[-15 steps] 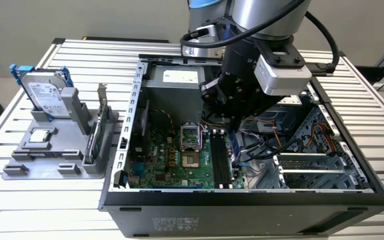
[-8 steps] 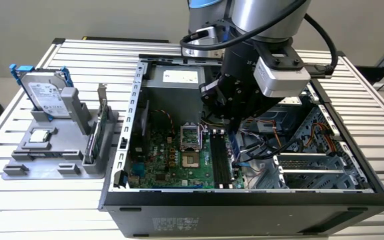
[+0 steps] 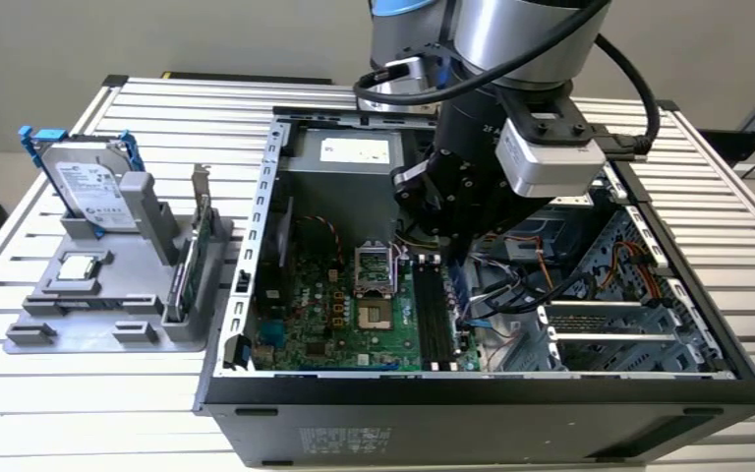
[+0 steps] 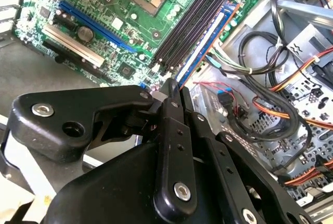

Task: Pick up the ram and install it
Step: 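Insert the ram into the slot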

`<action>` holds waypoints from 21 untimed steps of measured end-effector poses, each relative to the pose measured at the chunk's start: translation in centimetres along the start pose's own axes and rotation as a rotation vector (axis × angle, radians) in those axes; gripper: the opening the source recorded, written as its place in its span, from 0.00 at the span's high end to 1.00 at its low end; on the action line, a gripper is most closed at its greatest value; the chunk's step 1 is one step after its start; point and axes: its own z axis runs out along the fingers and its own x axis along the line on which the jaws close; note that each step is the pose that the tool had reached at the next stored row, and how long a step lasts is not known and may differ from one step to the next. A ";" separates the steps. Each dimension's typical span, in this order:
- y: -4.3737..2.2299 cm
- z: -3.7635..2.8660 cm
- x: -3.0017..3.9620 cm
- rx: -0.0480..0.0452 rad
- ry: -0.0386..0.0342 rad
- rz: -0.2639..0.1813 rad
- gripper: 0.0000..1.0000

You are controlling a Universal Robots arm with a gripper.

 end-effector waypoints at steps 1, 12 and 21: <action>-0.01 0.05 0.00 0.0026 -0.0007 0.002 1.00; -0.01 0.29 0.01 0.0184 -0.0059 0.018 1.00; -0.02 0.50 0.01 0.0184 -0.0060 0.018 1.00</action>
